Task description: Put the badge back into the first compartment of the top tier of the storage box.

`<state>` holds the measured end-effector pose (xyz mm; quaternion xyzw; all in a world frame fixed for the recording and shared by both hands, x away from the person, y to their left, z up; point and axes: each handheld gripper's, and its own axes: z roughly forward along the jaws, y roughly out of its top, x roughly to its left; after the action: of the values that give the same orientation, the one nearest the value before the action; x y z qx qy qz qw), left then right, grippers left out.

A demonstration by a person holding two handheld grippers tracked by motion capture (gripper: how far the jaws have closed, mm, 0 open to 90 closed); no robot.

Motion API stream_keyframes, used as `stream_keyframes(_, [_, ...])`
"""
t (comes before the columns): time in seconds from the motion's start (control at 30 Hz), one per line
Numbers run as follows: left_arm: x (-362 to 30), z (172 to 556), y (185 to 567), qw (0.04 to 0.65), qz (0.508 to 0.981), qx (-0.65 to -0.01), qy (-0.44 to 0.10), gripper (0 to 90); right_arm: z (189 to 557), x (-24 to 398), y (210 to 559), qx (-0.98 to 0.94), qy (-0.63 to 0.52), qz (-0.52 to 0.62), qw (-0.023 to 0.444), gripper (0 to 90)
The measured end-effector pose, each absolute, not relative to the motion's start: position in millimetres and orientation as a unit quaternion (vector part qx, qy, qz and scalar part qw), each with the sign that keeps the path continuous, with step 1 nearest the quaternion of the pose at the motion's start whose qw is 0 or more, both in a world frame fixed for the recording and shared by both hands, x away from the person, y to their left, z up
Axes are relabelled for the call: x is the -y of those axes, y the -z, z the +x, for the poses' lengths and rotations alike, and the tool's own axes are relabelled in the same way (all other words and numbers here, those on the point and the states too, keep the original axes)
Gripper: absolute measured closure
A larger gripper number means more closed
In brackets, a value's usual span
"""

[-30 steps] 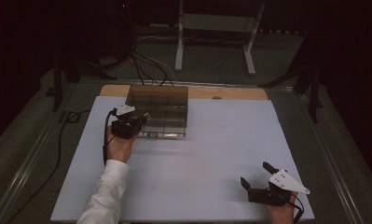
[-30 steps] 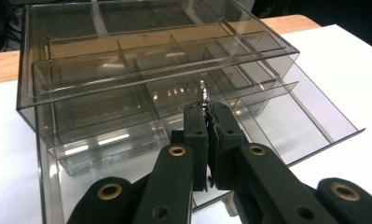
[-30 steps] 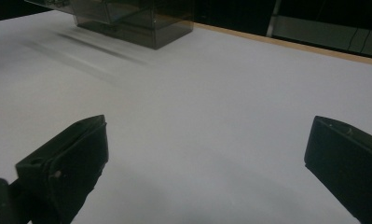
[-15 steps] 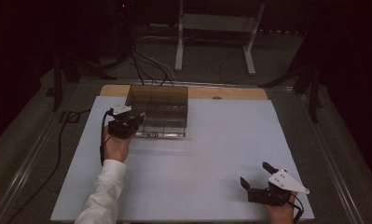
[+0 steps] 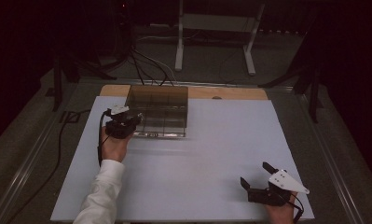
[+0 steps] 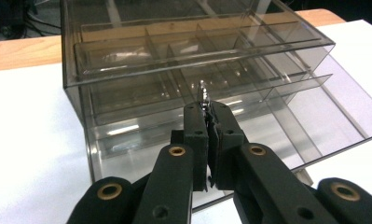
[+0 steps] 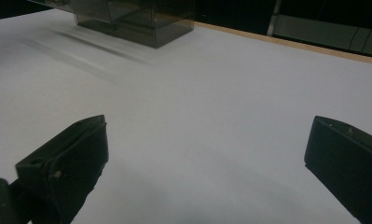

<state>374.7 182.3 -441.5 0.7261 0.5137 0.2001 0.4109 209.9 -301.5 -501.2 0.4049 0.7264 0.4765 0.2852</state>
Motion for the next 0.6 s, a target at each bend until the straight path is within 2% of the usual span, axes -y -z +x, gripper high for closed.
stream_keyframes(0.6, [-187.6, 375.5, 458.3, 0.405, 0.724, -0.53, -0.175, 87.6, 209.8, 301.6, 501.1, -0.726, -0.476, 0.405, 0.287, 0.0])
